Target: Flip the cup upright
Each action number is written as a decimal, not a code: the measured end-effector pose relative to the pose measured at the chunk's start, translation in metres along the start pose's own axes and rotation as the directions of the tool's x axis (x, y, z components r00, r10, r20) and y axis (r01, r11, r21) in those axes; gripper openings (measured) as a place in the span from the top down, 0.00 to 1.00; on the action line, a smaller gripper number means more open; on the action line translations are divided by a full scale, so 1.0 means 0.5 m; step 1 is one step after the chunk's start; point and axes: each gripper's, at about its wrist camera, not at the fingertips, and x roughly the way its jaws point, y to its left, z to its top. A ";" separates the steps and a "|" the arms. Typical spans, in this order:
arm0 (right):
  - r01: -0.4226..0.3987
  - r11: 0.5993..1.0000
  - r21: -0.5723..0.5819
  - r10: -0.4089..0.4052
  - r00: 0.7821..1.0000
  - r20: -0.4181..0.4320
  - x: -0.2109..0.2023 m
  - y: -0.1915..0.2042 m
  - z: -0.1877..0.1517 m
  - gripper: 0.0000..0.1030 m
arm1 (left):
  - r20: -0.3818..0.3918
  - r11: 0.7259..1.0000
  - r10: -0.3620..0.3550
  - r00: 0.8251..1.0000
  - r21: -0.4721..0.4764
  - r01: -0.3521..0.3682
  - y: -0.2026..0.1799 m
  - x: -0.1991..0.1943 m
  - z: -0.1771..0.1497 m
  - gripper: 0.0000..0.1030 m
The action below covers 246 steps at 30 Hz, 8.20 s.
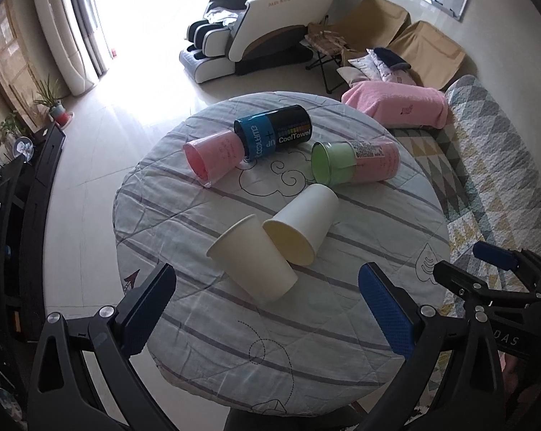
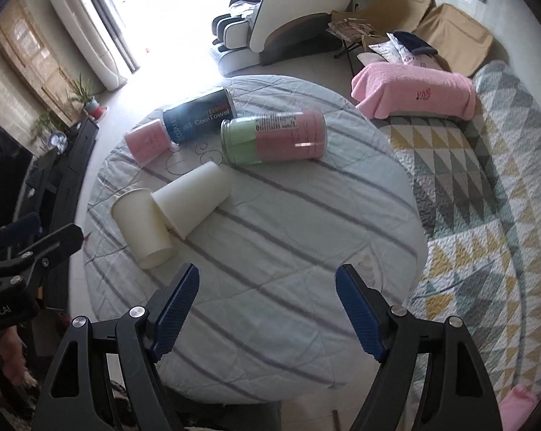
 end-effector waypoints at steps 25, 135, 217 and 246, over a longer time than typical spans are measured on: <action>-0.194 0.402 -0.895 -0.016 0.976 -0.219 0.290 0.042 0.249 0.23 | -0.169 0.878 0.162 0.972 -0.425 -0.220 -0.062 0.132 0.063 0.00; -0.092 0.826 0.557 0.231 0.955 -0.186 0.104 -0.292 -0.132 0.18 | -0.236 0.991 -0.135 0.962 -0.021 0.134 -0.215 0.182 -0.014 0.31; -0.082 0.880 0.468 0.074 0.997 0.036 -0.206 -0.035 -0.263 0.18 | 0.184 0.980 -0.174 0.968 0.127 0.152 -0.013 -0.242 -0.123 0.06; -0.074 0.885 0.460 -0.011 0.983 0.181 -0.271 0.023 -0.325 0.16 | 0.384 0.958 -0.241 0.891 0.239 0.157 0.011 -0.333 -0.165 0.05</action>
